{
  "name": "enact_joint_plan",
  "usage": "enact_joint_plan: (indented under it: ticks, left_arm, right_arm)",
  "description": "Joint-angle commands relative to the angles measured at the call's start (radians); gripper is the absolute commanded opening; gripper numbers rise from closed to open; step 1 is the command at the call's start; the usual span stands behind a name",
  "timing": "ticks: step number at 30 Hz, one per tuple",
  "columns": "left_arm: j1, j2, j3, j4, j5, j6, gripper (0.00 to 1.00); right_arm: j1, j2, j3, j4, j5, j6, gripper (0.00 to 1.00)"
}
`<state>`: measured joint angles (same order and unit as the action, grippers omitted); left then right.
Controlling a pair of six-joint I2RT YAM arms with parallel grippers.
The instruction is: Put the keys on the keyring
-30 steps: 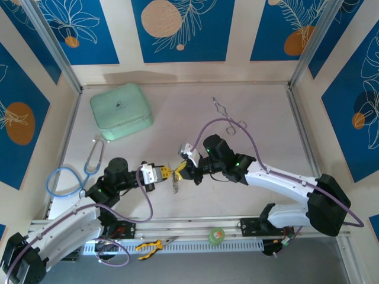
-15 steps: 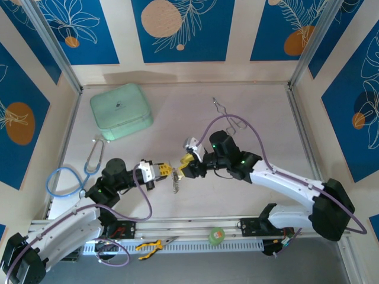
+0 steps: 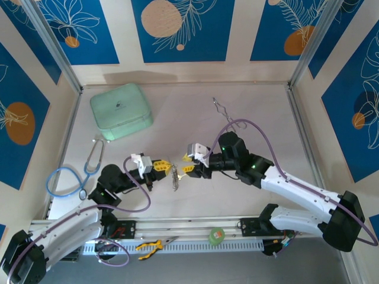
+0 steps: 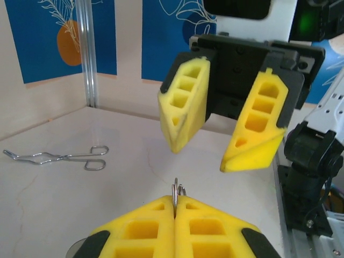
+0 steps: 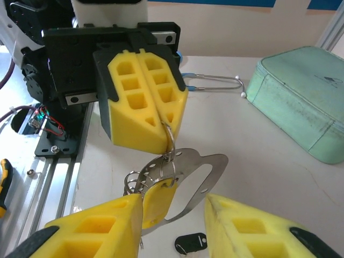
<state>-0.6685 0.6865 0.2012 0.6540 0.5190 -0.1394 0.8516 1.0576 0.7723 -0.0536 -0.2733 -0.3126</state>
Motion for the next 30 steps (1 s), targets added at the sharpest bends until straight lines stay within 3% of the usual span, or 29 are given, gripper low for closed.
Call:
enact_joint_plan:
  ticks: [1, 30]
  left_arm:
    - [-0.008, -0.021, -0.009, 0.105, 0.005, -0.078, 0.0]
    - [-0.007, -0.023, -0.023, 0.133, 0.071, -0.028, 0.0]
  right_arm:
    - [0.018, 0.008, 0.024, -0.001, 0.011, -0.02, 0.33]
    - [0.027, 0.096, 0.082, -0.002, -0.079, 0.092, 0.1]
